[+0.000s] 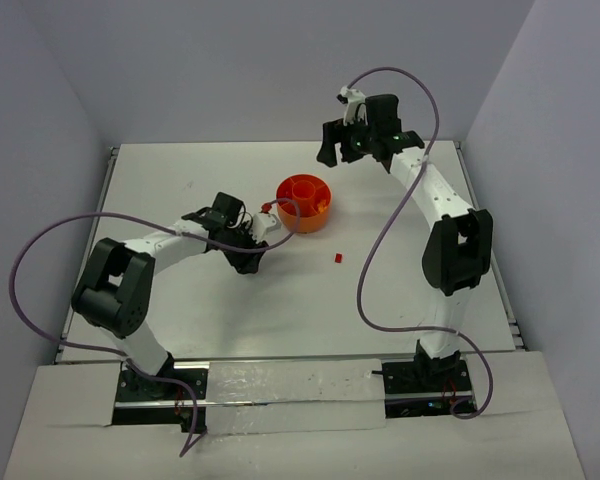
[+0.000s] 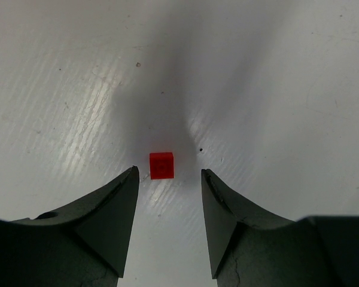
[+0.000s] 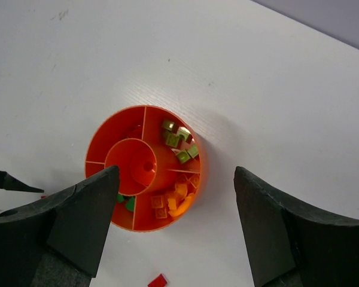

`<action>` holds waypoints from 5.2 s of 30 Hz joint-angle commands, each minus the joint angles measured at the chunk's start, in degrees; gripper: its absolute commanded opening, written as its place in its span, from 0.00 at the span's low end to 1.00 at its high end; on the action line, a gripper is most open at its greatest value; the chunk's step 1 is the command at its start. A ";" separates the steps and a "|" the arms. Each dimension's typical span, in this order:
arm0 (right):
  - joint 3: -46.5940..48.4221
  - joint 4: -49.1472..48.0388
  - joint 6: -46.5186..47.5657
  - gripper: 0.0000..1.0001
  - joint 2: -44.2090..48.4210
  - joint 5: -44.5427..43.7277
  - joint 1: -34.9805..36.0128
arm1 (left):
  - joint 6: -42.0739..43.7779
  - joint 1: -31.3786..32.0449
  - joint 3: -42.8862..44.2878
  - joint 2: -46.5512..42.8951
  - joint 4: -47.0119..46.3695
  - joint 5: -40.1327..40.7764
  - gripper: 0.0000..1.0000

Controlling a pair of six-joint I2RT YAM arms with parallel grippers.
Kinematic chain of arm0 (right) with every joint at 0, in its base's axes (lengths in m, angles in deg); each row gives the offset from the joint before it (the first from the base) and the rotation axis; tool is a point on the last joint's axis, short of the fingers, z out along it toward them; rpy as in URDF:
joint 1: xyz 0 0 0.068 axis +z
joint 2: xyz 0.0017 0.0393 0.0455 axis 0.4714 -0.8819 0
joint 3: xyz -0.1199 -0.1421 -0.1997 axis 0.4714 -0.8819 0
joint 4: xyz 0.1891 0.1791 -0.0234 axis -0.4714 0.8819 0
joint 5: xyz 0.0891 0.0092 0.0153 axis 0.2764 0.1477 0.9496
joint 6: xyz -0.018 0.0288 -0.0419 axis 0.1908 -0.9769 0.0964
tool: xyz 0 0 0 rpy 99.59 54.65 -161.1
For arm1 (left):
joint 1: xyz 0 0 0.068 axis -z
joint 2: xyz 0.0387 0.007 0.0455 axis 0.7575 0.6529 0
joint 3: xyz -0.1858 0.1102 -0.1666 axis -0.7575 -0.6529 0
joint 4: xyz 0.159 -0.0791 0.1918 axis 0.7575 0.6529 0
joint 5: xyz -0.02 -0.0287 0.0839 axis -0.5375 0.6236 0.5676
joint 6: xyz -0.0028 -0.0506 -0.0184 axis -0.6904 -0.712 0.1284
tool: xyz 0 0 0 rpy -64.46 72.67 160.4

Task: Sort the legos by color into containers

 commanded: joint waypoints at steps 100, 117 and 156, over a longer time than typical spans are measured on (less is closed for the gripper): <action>-37.60 5.46 32.96 0.69 6.34 -11.39 12.21 | -26.24 -9.43 35.67 3.86 -2.01 -3.87 0.51; -34.78 11.10 43.47 0.40 3.47 -9.46 12.16 | -26.02 -9.56 35.76 4.20 -1.71 -3.38 0.50; 9.55 7.75 28.05 0.24 -11.55 -13.84 19.86 | -34.59 -24.10 27.98 -2.96 -7.47 -13.53 0.88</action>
